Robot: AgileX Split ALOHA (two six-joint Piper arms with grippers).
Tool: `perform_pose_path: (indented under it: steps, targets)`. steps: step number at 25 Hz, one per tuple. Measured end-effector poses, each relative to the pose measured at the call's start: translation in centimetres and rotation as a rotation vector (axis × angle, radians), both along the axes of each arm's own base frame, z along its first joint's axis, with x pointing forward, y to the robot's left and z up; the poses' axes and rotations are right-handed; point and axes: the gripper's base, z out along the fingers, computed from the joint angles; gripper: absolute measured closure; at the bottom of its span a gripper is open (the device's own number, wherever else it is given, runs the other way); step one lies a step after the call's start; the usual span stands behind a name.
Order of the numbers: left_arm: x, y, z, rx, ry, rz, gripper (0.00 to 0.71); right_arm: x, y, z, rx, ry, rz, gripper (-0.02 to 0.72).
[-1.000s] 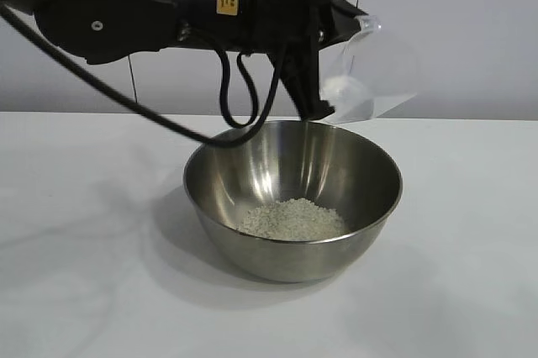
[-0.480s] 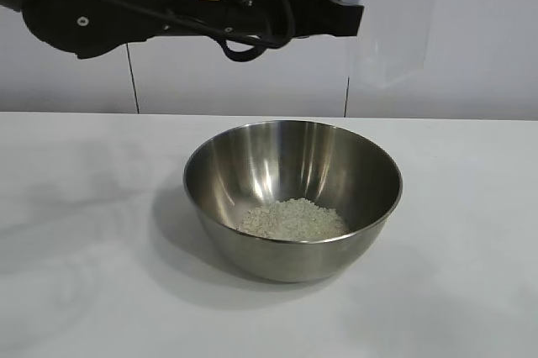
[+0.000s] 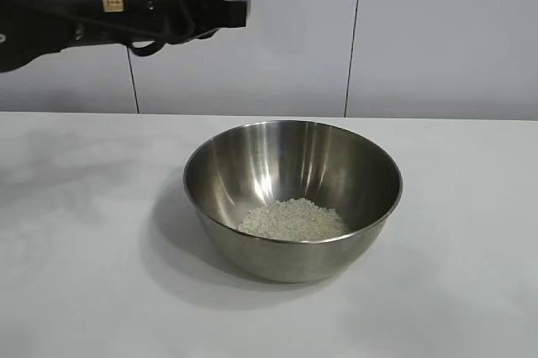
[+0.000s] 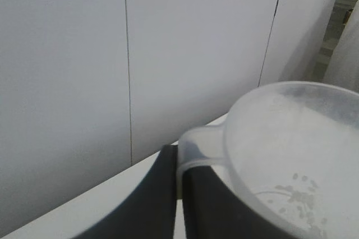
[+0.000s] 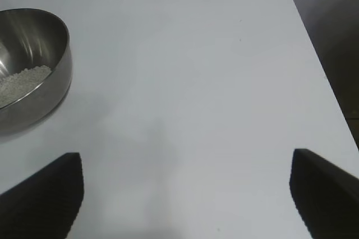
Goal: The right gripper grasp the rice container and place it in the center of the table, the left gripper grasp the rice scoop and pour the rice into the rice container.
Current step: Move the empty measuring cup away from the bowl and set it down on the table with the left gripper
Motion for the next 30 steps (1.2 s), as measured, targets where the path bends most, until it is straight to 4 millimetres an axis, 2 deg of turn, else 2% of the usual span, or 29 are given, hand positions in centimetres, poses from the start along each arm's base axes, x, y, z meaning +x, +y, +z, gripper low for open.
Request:
perform_pose_path:
  steps: [5,8,13,17,24,30]
  targets:
    - [-1.3,2.4,-0.4,-0.060,-0.007,0.201,0.698,0.0,0.0,0.0,0.000,0.000,0.000,0.009]
    - [-2.0,3.7,-1.1,-0.038,0.002,0.306,0.698,0.0,0.0,0.0,0.000,-0.001,0.000,0.009]
    - [-4.2,5.0,-3.4,0.038,0.080,0.343,0.698,0.0,0.0,0.0,0.000,-0.001,0.000,0.009]
    - [-5.2,6.4,-4.5,0.059,0.137,0.397,0.698,0.0,0.0,0.0,0.000,-0.001,0.000,0.009]
    - [-4.9,8.3,-5.3,0.069,0.170,0.469,0.698,0.0,0.0,0.0,0.000,-0.001,0.000,0.009]
    - [-4.9,8.4,-6.8,0.096,0.212,0.462,0.698,0.0,0.0,0.0,0.000,0.000,0.000,0.009]
